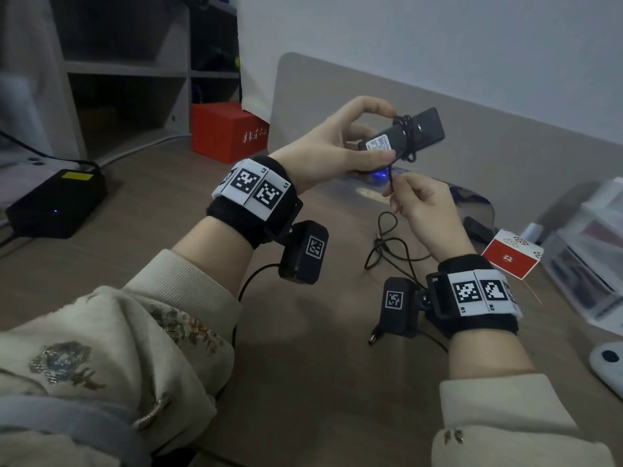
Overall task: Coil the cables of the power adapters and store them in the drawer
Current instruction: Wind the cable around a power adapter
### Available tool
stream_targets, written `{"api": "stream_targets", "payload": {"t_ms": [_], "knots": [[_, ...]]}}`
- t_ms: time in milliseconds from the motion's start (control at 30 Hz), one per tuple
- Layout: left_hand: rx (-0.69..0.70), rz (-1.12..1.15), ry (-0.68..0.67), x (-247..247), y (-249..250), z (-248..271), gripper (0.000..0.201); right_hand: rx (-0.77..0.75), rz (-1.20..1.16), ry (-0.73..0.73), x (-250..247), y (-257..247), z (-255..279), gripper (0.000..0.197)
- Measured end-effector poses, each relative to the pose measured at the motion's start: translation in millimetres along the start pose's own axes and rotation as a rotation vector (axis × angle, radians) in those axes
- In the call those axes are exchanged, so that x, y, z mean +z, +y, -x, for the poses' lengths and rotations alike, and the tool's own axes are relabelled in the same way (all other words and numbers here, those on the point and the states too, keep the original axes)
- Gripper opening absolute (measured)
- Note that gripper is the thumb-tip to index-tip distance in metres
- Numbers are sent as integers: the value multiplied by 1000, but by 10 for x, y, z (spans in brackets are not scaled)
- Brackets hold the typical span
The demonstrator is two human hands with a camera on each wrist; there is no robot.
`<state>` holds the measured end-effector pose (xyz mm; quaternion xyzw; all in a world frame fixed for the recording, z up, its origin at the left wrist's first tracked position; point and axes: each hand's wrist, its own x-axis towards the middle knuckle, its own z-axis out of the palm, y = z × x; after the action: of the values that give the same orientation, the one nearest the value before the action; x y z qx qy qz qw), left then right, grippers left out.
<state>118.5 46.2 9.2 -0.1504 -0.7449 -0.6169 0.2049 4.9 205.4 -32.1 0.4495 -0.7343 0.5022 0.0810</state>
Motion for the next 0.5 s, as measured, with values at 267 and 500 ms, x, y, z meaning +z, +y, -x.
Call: {"api": "stream_targets", "payload": {"t_ms": [267, 500], "knots": [[-30, -384, 331, -30, -131, -93, 52, -40, 106, -60, 22, -12, -15, 24], [-78, -758, 377, -141, -172, -73, 55, -25, 187, 14, -10, -65, -35, 23]]}}
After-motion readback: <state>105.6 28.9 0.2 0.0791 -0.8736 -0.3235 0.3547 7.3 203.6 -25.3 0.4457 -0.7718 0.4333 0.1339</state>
